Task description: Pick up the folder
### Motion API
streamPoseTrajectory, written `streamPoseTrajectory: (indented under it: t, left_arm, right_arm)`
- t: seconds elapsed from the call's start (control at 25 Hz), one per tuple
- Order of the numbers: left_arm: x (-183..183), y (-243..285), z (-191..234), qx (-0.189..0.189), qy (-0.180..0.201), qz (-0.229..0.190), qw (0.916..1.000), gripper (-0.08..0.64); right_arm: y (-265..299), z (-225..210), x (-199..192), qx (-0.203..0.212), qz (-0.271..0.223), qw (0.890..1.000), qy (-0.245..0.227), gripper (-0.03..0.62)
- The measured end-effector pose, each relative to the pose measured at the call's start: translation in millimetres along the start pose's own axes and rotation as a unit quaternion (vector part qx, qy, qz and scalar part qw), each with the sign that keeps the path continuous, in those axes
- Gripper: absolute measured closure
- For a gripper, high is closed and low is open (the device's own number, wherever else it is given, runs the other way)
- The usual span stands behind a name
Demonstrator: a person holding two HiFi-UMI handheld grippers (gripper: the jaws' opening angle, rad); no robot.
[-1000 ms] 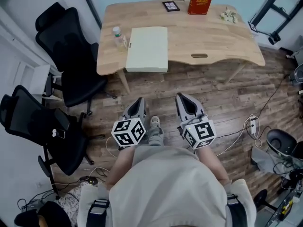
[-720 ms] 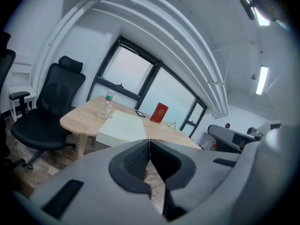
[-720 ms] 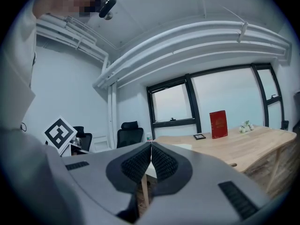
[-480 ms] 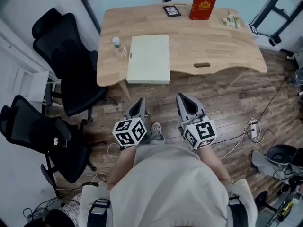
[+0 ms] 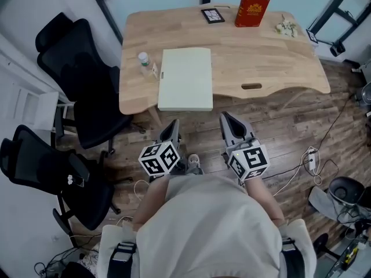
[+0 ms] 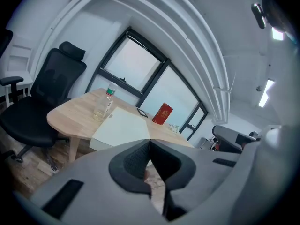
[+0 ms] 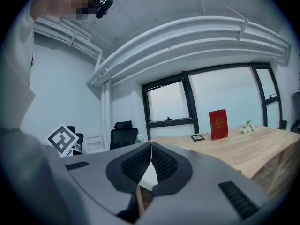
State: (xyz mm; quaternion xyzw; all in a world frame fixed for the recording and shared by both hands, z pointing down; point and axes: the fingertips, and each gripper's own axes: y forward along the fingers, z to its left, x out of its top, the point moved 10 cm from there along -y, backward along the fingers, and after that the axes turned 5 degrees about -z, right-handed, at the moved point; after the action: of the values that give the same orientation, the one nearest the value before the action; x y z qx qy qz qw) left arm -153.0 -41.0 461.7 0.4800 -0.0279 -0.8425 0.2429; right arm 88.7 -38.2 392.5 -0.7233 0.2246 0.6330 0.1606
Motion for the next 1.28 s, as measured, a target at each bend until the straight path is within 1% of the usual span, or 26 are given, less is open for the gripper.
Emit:
streamPoseTrajectory:
  t: [0.16,0.36,0.6,0.8,1.04,1.16,1.28]
  left_arm:
    - [0.4,14.1,14.2,-0.001,-0.017,0.01,0.9998,0.538]
    - [2.6,31.3,28.4,-0.015,-0.036,0.014,0.9991,0.538]
    - [-5.8,44.4,45.4,-0.023,-0.07,0.032,0.9968,0.538]
    - [-18.9,53.0,56.8,-0.033,-0.101,0.052,0.9929,0.538]
    - [-32.2,63.6,61.7,-0.036,-0.139,0.064,0.9876,0.536]
    - [-42.6,67.0,64.2,-0.036,-0.166,0.074,0.9827,0.476]
    - [-51.8,70.6,64.3,-0.038,-0.184,0.076,0.9793,0.433]
  right_arm:
    - [14.2,-4.7,-1.4,-0.004,0.002,1.0,0.002,0.574]
    - [31.0,-10.9,-2.3,-0.011,0.001,1.0,0.005,0.574]
    - [44.4,-14.0,-6.3,-0.018,0.004,1.0,0.012,0.574]
    - [49.0,-15.4,-11.5,-0.028,0.008,0.999,0.021,0.573]
    - [50.3,-19.3,-15.0,-0.033,0.013,0.999,0.023,0.573]
    - [50.7,-23.5,-17.0,-0.031,0.015,0.999,0.026,0.574]
    - [50.9,-29.1,-18.5,-0.023,0.019,0.999,0.028,0.574]
